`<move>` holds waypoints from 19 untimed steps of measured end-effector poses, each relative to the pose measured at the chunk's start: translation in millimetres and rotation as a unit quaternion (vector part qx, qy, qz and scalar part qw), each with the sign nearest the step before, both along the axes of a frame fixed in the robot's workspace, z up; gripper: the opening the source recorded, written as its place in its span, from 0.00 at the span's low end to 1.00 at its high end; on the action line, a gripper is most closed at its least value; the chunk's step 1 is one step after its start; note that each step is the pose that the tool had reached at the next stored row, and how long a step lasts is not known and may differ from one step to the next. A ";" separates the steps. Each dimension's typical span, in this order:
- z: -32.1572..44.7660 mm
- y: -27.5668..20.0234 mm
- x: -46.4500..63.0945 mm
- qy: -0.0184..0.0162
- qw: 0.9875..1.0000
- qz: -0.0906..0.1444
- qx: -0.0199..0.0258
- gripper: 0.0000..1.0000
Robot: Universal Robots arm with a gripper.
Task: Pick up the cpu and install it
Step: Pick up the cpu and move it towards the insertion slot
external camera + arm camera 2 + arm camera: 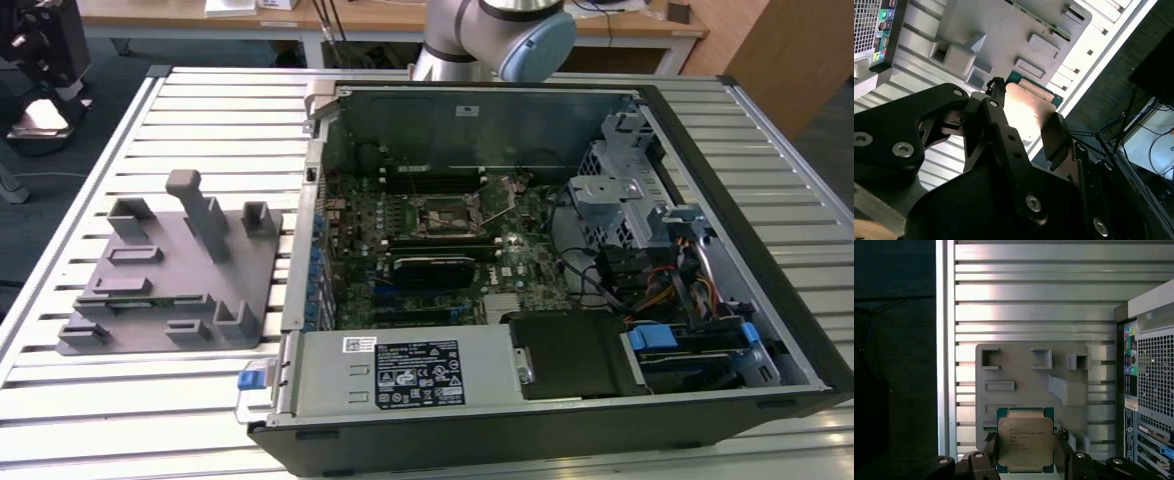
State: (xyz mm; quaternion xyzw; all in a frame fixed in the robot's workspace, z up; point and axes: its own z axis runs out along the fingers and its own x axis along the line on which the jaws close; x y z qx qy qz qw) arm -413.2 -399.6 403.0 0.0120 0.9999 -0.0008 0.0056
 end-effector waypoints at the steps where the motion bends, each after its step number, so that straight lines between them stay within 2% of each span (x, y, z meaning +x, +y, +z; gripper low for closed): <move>1: 0.0 0.0 2.2 0.000 1.000 0.000 0.000 0.53; 9: -0.1 0.0 21.1 0.000 1.000 0.000 0.000 0.53; 19: -0.3 0.0 36.5 0.000 1.000 0.000 0.000 0.53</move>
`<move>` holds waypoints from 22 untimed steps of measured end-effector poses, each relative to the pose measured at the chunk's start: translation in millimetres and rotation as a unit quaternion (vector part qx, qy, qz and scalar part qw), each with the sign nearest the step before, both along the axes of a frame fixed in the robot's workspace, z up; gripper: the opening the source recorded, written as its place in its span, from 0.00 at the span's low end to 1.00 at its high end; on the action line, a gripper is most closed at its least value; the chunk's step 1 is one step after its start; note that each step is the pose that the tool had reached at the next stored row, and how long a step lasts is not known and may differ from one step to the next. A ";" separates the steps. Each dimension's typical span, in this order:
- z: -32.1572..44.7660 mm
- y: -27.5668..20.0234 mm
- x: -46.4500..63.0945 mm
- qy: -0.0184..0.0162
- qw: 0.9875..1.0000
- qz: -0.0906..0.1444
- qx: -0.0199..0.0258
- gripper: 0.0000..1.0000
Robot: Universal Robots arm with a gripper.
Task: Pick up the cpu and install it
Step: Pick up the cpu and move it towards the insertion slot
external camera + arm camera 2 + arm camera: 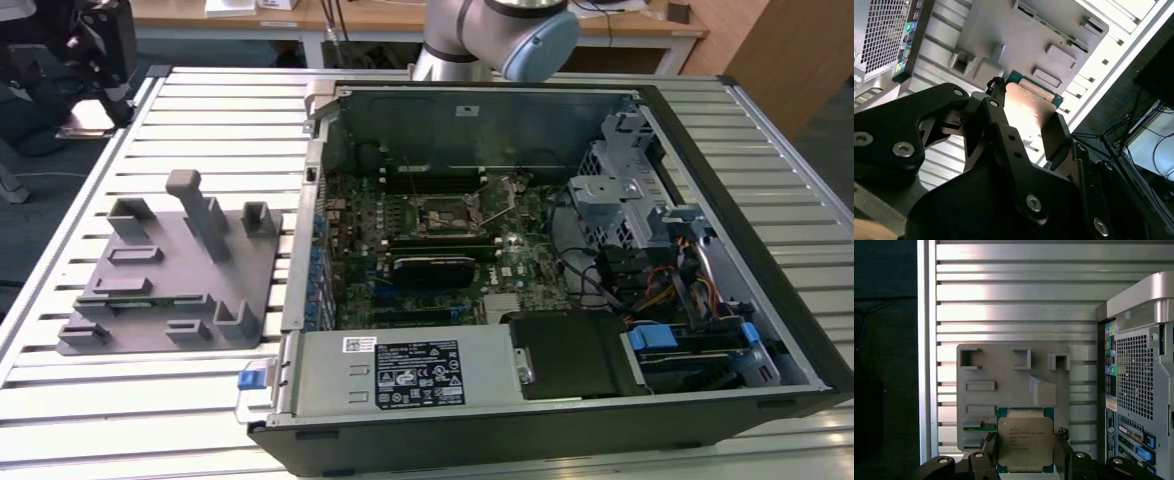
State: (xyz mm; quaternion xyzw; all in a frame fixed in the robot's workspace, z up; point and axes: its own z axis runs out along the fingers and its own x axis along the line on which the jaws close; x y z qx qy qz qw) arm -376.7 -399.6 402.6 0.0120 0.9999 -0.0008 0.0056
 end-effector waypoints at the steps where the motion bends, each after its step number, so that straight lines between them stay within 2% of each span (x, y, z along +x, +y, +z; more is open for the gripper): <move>1: -0.1 0.0 2.4 0.000 1.000 0.000 0.000 0.53; 12: -0.2 0.0 29.0 0.000 1.000 0.000 0.000 0.53; 13: -0.3 0.1 42.4 0.000 1.000 0.000 0.000 0.53; 14: -0.3 0.2 48.7 0.000 1.000 0.000 0.000 0.53; 22: -0.6 0.2 79.6 0.000 1.000 0.000 0.000 0.53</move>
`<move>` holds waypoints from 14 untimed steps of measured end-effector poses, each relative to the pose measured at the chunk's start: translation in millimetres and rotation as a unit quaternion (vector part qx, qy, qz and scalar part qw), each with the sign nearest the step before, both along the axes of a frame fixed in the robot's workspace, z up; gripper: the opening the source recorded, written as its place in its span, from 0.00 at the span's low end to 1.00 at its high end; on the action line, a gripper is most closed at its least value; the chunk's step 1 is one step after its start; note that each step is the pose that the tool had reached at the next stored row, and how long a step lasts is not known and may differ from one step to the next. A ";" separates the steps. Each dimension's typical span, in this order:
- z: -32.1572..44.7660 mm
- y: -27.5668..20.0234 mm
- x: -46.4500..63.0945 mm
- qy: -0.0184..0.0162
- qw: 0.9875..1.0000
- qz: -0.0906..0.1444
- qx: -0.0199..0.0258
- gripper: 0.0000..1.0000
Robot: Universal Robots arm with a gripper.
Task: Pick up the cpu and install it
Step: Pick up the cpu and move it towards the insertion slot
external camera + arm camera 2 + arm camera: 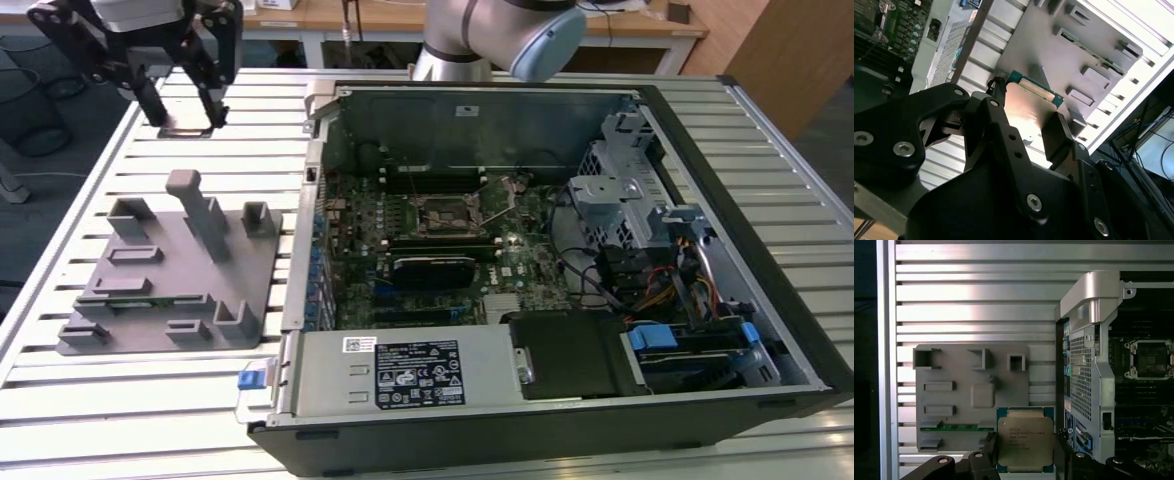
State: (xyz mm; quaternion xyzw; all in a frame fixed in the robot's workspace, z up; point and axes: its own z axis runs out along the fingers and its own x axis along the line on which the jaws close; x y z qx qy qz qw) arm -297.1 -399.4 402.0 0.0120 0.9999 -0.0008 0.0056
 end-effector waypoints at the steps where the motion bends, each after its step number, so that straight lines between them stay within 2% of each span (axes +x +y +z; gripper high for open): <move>1: -0.1 0.0 3.7 0.000 1.000 0.000 0.000 0.53; 14: -0.5 0.0 59.3 0.000 1.000 0.000 0.000 0.53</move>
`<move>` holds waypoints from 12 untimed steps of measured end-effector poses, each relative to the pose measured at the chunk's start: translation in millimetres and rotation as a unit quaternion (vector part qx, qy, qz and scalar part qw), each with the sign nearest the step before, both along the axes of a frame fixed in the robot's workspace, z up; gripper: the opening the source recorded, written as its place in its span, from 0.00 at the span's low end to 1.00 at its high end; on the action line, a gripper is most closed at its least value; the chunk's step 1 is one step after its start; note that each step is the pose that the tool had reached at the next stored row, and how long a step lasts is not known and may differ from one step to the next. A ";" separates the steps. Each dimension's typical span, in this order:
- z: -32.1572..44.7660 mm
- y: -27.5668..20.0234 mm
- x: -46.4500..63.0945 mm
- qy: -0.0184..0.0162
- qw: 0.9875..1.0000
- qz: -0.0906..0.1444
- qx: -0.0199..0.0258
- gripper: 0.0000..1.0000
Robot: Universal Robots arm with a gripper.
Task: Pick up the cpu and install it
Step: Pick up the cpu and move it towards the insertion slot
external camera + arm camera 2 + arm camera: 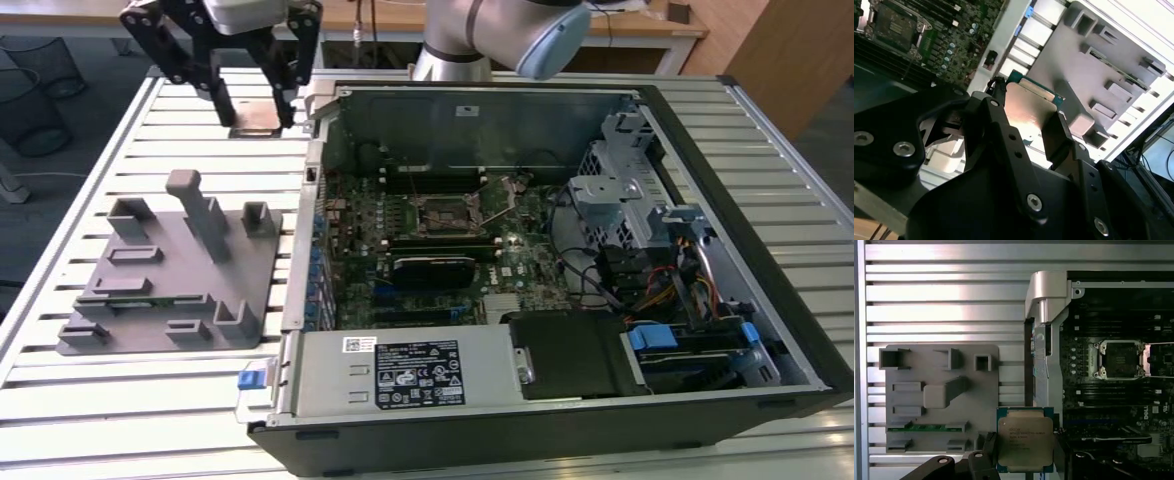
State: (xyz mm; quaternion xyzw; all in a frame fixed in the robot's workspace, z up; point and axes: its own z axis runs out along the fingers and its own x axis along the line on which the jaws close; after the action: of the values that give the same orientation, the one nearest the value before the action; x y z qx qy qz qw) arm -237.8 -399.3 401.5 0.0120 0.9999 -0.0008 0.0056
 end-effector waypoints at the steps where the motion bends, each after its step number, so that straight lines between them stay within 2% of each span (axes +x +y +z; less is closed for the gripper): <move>1: -0.1 0.0 4.5 0.000 1.000 0.000 0.000 0.53; 12: -0.9 0.0 53.4 0.000 1.000 0.000 0.000 0.53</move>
State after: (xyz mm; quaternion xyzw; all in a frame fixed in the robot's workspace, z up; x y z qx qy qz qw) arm -184.4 -399.3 400.6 0.0120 0.9999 -0.0008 0.0055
